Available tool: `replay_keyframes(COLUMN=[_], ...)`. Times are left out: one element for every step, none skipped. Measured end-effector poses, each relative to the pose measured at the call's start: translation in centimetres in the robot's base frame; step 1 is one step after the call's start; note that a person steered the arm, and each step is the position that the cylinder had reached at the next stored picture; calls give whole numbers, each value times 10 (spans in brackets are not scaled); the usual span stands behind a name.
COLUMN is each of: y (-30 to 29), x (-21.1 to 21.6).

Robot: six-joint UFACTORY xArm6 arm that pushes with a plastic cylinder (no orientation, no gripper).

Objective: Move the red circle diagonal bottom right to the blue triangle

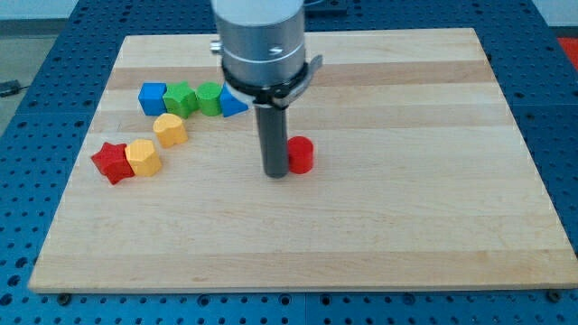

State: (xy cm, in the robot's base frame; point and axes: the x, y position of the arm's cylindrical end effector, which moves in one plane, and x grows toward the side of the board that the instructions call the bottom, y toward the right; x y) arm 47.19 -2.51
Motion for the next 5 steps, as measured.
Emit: replay_keyframes(y=[21,73,86,61,37], x=[6,34,12,-20,-30])
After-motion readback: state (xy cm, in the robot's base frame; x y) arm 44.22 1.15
